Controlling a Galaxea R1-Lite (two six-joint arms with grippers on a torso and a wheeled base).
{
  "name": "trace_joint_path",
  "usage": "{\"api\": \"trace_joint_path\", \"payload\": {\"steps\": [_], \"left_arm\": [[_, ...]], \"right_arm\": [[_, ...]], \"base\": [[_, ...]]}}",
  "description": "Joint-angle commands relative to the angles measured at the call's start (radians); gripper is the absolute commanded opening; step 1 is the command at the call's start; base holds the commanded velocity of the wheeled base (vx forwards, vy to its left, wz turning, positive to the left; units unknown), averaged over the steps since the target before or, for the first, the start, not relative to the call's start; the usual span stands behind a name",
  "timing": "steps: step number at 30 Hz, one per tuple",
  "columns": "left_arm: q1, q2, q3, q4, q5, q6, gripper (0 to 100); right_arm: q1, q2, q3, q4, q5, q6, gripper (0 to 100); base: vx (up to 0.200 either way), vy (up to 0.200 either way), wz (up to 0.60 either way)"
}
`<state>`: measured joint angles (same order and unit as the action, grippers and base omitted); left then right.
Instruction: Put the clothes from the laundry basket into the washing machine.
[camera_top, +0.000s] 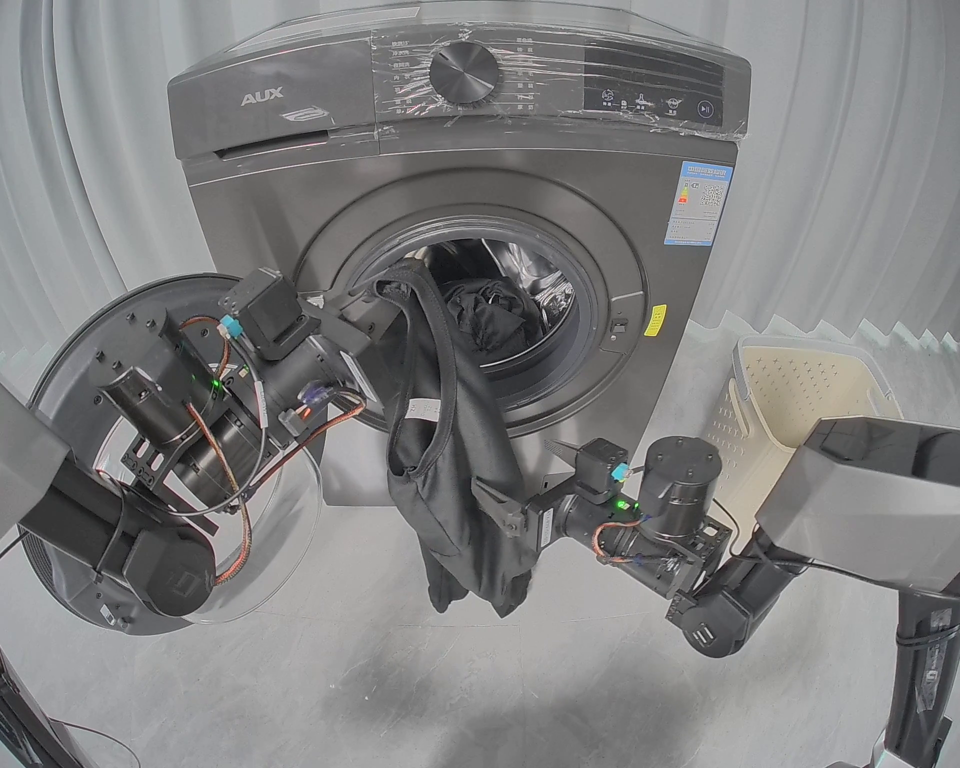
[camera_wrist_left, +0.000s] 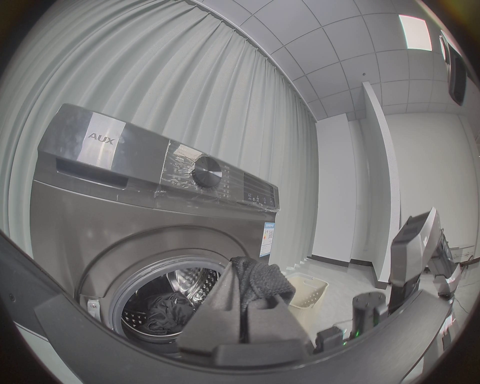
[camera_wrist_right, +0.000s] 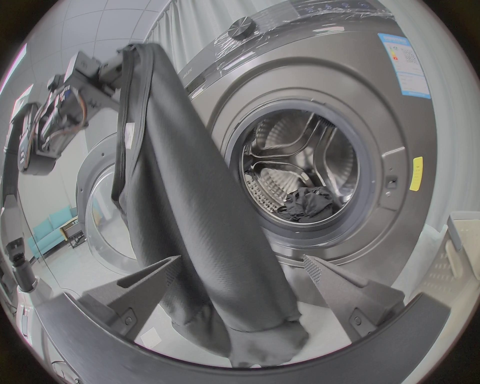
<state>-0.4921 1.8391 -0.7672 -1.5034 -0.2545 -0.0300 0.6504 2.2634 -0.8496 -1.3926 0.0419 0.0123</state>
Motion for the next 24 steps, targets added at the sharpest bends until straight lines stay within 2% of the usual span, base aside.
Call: {"api": "trace_joint_path", "payload": {"steps": [1,7,11,24], "left_arm": [[-0.028,-0.006,-0.023,0.005,0.006,-0.001,0],[-0.043,-0.014,-0.024,0.017,0.007,-0.001,0],[-0.056,-0.031,-0.023,0.034,0.007,-0.001,0],[-0.06,-0.041,-0.037,0.054,0.023,0.001,0]], "right_arm": [[0.044,0.087,-0.052,0.003,0.01,-0.005,100],[0.067,0.134,-0.112,0.032,0.021,-0.006,100],[0.066,0.188,-0.212,0.043,0.016,-0.005,100],[0.077,0.254,-0.302,0.049,0.0,-0.003,100]], "base": [[0.0,0.0,0.0],[0.0,0.0,0.0],[0.0,0.0,0.0],[0.0,0.0,0.0]]}}
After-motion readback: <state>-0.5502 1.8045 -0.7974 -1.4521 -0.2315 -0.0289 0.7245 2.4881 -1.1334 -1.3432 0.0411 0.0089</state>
